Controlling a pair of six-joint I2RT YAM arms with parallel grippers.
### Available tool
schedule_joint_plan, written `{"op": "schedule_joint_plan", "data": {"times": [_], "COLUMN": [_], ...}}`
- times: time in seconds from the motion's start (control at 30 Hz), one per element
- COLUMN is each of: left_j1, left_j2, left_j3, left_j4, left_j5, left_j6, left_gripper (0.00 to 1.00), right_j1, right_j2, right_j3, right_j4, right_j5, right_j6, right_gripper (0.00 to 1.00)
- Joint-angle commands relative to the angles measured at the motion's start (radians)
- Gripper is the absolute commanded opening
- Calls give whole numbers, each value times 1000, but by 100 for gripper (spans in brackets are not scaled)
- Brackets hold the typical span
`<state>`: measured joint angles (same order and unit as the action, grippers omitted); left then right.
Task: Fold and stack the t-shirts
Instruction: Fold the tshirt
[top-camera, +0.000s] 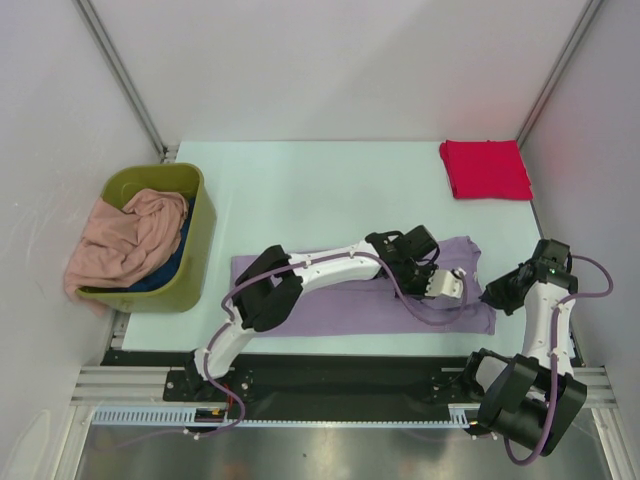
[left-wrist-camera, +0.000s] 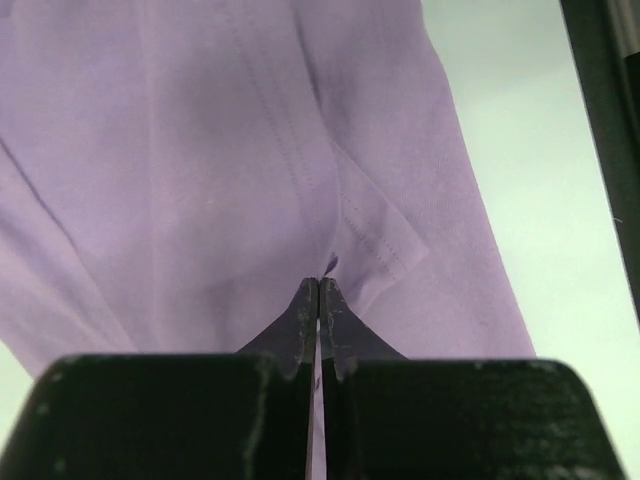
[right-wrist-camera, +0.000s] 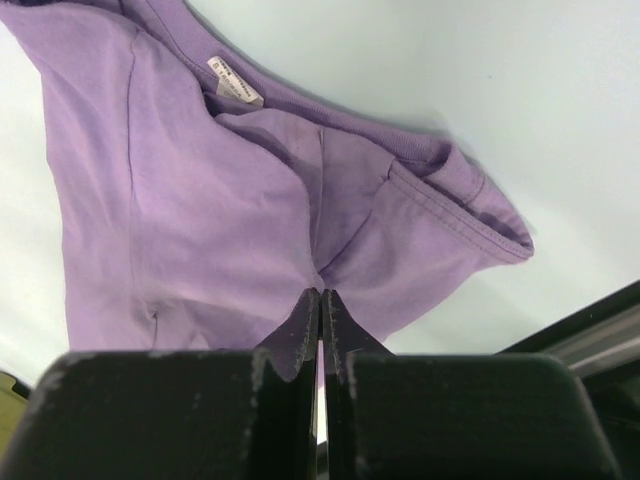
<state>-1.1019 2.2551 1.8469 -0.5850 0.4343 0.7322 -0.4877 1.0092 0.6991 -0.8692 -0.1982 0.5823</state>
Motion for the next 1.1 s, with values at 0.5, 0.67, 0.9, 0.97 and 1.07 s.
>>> {"op": "schedule_joint_plan", "data": {"times": [0.5, 0.67, 0.9, 0.97, 1.07], "left_j1": [100, 100, 123, 138, 157], "left_j2": [-126, -124, -101, -82, -63], "left_j3": [-3, -5, 1, 6, -3], "left_j4": [-269, -286, -250, -228, -159], "left_j5": [277, 285, 302, 296, 261], "left_j6": [76, 95, 73, 46, -22], "left_gripper": [0, 0, 0, 0, 0], "right_j1": [80, 87, 92, 87, 109], "right_j2": [-132, -210, -105, -54, 17], "right_j3": [126, 91, 22, 19, 20], "right_j4": [-304, -321, -124, -84, 27], "right_j5": [163, 158, 109, 115, 68], "right_j6": [1, 27, 42, 33, 56], "right_gripper": [0, 0, 0, 0, 0]}}
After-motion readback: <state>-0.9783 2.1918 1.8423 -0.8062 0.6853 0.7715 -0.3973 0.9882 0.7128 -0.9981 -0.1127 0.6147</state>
